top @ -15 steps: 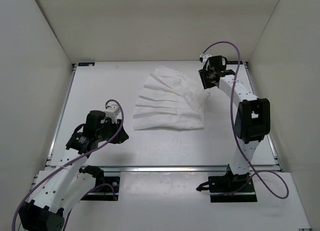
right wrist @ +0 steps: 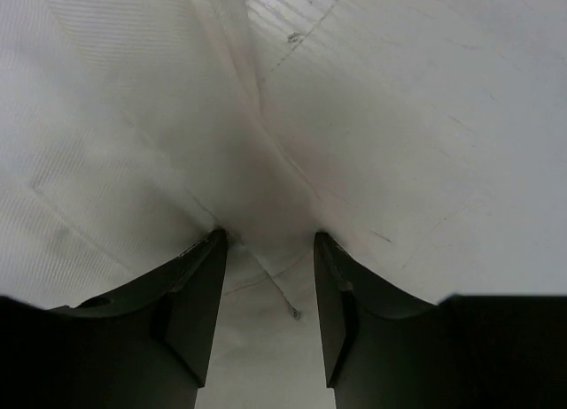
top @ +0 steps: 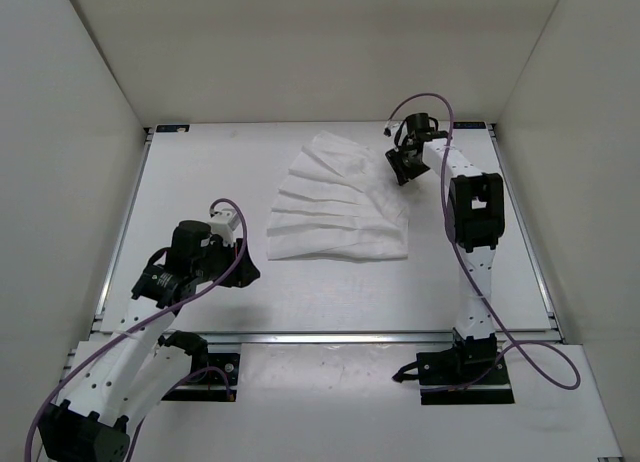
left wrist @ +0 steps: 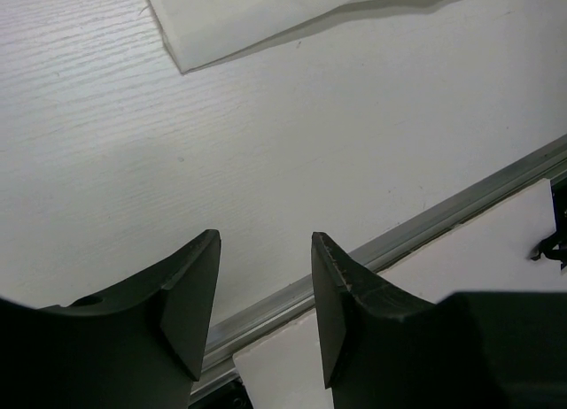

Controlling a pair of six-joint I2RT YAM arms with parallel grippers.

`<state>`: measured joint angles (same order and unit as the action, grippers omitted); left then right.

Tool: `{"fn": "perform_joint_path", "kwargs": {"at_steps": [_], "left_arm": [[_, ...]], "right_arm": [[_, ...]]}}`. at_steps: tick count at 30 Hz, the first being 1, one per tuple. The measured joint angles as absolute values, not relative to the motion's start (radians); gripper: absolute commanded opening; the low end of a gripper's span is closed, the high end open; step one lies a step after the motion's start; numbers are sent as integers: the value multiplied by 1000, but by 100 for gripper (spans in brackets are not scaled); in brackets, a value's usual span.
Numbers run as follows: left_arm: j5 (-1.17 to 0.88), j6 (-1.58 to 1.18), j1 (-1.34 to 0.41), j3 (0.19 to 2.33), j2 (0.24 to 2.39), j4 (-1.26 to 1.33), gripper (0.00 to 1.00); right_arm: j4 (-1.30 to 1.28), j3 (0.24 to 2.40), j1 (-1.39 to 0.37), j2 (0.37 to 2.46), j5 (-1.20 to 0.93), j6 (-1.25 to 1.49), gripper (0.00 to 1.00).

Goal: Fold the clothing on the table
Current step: Flatten the skirt out

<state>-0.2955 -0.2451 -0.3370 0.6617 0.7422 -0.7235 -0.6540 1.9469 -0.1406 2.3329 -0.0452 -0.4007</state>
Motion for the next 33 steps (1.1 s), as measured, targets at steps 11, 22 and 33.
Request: {"fn": "perform_joint_path", "kwargs": {"at_steps": [11,22,33], "left_arm": [[-295,-245,-321,662,743,-723,56],[-294,-248,-249,661,714,-721,26],[-246,-262,-219,661,640,-722,27]], "right_arm": [[-681,1947,-128,2334,-53,-402,0],[-860,2152,-372,2101,-274,-96,0],[-337,1524,-339,1478,-561,537,0]]}}
